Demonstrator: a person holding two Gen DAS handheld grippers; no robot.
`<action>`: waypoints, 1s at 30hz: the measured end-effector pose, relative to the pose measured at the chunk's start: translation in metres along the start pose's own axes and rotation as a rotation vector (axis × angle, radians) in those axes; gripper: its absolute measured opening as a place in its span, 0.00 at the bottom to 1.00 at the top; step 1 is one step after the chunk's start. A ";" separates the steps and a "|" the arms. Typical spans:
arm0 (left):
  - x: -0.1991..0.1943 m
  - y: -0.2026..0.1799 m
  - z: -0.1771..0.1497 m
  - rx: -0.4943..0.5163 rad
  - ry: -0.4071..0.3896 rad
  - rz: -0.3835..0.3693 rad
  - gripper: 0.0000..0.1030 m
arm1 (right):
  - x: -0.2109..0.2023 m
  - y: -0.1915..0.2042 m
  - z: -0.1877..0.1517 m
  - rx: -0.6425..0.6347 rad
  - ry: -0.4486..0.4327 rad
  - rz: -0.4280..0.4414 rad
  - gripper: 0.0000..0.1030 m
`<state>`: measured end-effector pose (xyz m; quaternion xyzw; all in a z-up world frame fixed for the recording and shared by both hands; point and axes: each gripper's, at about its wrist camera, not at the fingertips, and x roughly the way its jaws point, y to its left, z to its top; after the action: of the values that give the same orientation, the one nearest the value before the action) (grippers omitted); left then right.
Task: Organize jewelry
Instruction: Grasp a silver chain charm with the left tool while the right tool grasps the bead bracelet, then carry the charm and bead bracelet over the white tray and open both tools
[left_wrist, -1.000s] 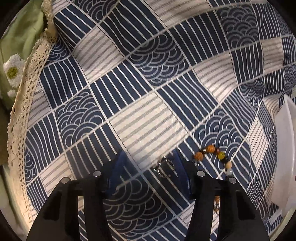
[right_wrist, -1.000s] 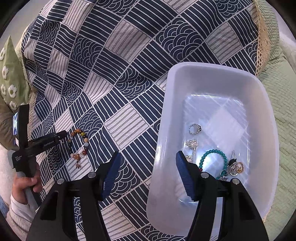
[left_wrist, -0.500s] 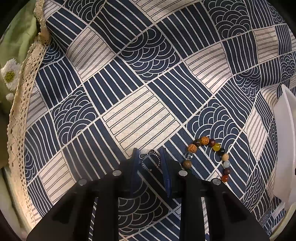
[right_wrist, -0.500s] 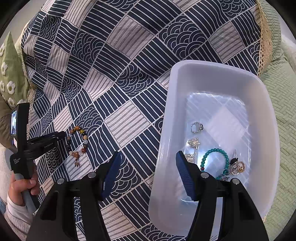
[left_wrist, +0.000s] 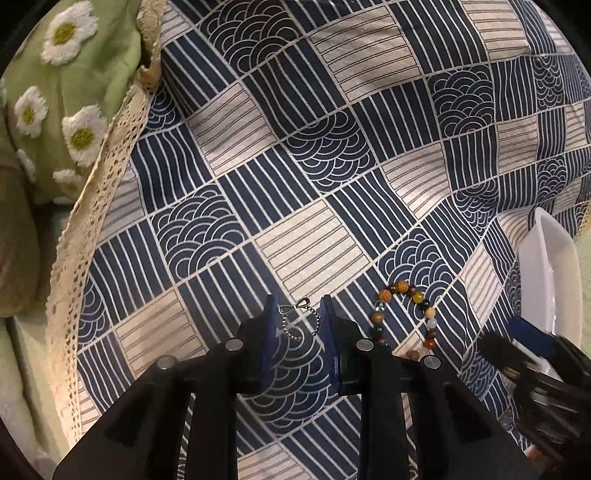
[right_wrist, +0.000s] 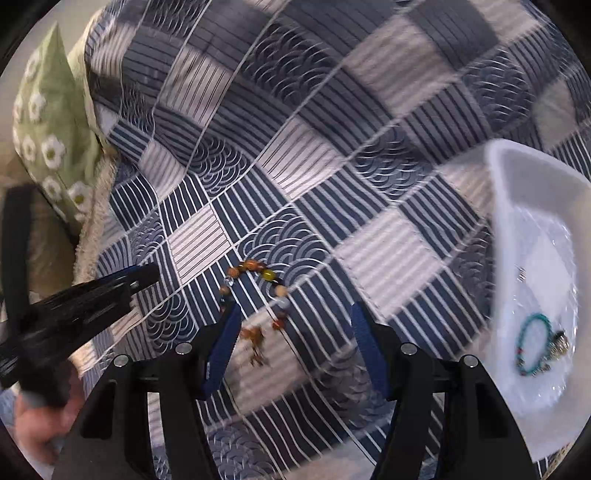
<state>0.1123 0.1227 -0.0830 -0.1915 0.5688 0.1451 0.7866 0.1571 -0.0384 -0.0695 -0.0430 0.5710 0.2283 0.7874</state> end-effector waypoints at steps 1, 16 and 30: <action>-0.001 0.001 -0.001 -0.004 0.001 -0.004 0.21 | 0.008 0.004 0.000 -0.003 0.000 -0.027 0.59; -0.012 0.027 0.014 -0.076 -0.001 -0.071 0.21 | 0.049 0.007 -0.014 -0.100 -0.022 -0.219 0.10; -0.059 -0.003 0.011 0.048 -0.081 -0.097 0.21 | -0.082 -0.040 -0.001 -0.010 -0.187 -0.074 0.10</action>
<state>0.1043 0.1246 -0.0237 -0.1940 0.5298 0.1010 0.8194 0.1524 -0.0995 -0.0022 -0.0463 0.4919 0.2049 0.8449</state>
